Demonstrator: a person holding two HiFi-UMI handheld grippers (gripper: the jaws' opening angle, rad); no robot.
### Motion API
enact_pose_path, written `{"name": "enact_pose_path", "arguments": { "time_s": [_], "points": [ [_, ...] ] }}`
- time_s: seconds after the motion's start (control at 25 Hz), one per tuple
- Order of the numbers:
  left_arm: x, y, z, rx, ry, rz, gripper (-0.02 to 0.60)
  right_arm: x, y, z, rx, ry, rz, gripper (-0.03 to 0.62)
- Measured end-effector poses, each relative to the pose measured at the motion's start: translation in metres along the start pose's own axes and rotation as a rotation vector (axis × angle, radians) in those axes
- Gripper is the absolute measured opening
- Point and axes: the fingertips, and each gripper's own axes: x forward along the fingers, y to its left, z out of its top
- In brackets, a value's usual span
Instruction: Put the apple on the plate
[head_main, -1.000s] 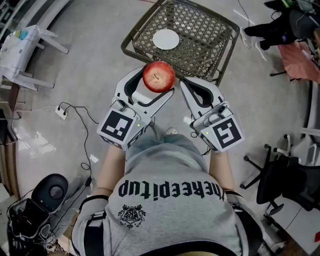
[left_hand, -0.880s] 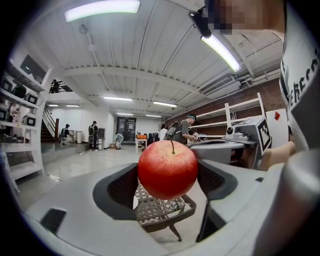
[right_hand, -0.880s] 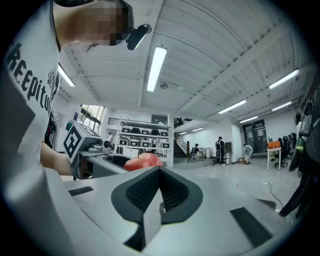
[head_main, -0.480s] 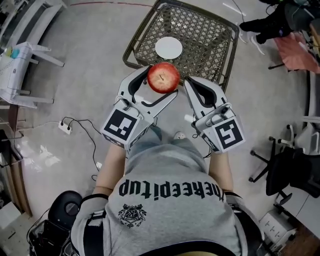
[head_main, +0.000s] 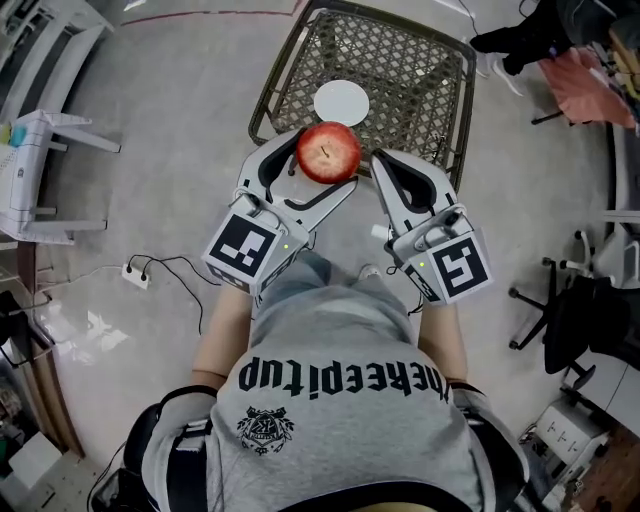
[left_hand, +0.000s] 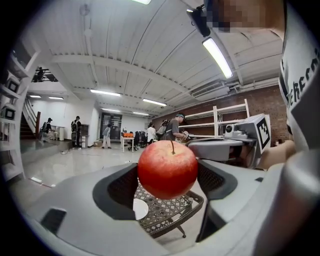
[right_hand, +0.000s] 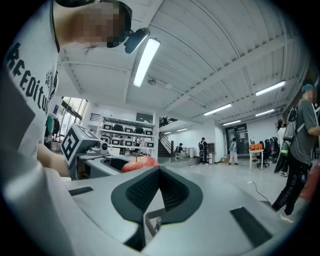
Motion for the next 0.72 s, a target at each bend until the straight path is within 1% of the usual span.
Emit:
{"name": "enact_pose_path", "arguments": {
  "time_s": [0.48, 0.72],
  "points": [
    [-0.012, 0.038, -0.002, 0.03, -0.002, -0.072, 0.394, 0.039, 0.011, 0.005, -0.004, -0.011, -0.064, -0.002],
    [-0.017, 0.049, -0.01, 0.03, 0.0, -0.104, 0.394, 0.045, 0.02, -0.001, -0.022, 0.018, -0.091, -0.002]
  ]
}}
